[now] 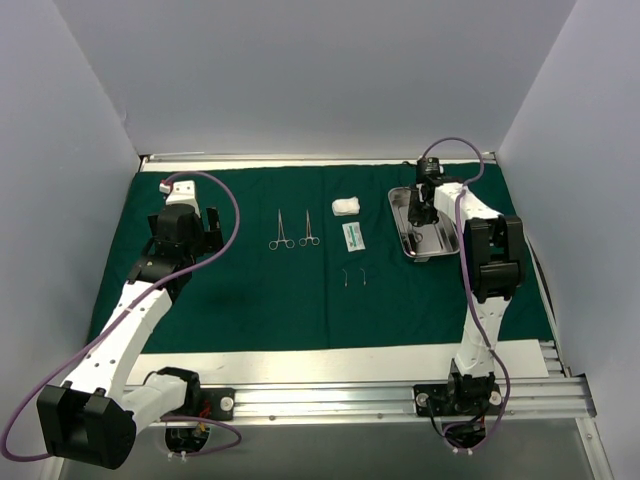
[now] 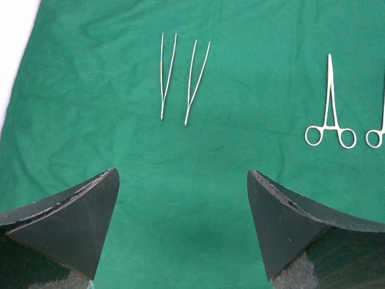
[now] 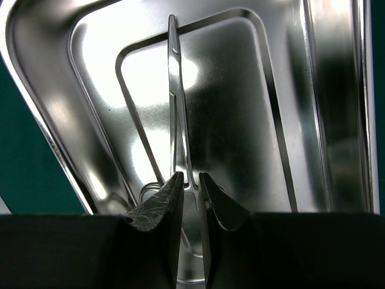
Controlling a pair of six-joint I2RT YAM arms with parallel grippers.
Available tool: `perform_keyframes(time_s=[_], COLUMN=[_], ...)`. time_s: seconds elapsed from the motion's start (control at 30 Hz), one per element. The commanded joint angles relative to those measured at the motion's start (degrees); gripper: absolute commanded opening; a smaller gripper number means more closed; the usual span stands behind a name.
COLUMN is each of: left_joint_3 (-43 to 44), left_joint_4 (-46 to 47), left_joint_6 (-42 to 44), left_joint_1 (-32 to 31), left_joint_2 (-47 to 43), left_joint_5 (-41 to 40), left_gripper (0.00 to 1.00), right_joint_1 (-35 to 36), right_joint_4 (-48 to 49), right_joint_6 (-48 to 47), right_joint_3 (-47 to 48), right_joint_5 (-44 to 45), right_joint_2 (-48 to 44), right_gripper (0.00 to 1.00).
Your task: Open and lay out the surgical kit
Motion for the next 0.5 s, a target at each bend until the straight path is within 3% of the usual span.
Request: perform_keyframes(time_s=[0.0,0.47], left_joint_3=[0.29,0.20], left_joint_4=[1.23,1.23], left_joint_6=[0.26,0.44], left_joint_1=[-0.19,-0.19], left_joint_2=[-0.02,-0.10], left_joint_5=[0.84,0.76], left_gripper=[0.97,0.97], right_joint_1=[0.63,0.72], right_joint_4=[-3.52,-7.39], right_joint_6=[-1.33,-0.89], right_joint_3=[3.74,5.50], right_joint_5=[-0.27,0.26], right_joint_2=[1.36,7.42], right_gripper=[0.14,0.14])
